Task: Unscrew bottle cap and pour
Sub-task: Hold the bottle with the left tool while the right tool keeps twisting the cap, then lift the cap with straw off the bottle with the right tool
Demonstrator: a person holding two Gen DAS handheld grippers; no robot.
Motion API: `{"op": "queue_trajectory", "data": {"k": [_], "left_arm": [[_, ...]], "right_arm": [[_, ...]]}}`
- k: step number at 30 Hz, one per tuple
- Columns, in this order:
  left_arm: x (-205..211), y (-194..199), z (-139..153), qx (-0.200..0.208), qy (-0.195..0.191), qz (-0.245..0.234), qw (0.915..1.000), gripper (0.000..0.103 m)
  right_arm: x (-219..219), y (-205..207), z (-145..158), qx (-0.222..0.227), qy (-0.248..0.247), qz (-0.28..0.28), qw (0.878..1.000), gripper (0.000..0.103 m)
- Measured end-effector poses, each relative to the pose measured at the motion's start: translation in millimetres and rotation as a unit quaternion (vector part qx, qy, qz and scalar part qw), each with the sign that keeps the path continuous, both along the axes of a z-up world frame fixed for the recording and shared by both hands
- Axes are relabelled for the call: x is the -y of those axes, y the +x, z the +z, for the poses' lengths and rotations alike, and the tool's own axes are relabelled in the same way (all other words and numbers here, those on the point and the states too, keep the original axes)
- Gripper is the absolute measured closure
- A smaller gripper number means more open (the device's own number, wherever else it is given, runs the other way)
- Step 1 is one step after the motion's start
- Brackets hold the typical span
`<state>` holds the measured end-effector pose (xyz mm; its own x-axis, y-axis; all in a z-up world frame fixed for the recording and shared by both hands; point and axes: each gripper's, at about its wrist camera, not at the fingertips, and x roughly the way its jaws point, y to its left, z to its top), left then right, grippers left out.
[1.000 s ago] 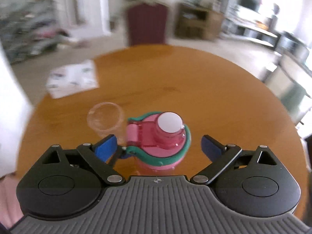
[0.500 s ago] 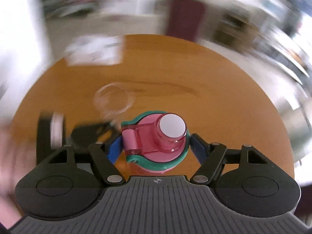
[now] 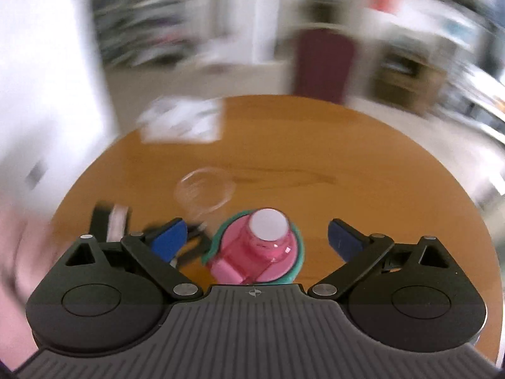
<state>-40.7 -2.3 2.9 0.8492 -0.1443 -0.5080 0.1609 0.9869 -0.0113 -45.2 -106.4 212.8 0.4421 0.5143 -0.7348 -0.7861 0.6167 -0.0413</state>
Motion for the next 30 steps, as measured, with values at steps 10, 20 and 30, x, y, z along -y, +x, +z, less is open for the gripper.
{"op": "queue_trajectory", "data": {"k": [10, 20, 30], "left_arm": [[1.3, -0.1, 4.5, -0.004, 0.003, 0.01, 0.9999, 0.032], [-6.3, -2.5, 2.5, -0.001, -0.005, -0.006, 1.0, 0.032], [-9.9, -3.3, 0.4, 0.005, -0.002, -0.021, 0.9998, 0.032]], "right_arm": [[-25.2, -4.0, -26.3, -0.032, -0.037, -0.148, 0.988, 0.025], [-32.0, -10.6, -29.0, 0.004, -0.075, -0.09, 0.993, 0.032], [22.2, 48.5, -3.1, -0.047, 0.05, 0.069, 0.995, 0.032]]}}
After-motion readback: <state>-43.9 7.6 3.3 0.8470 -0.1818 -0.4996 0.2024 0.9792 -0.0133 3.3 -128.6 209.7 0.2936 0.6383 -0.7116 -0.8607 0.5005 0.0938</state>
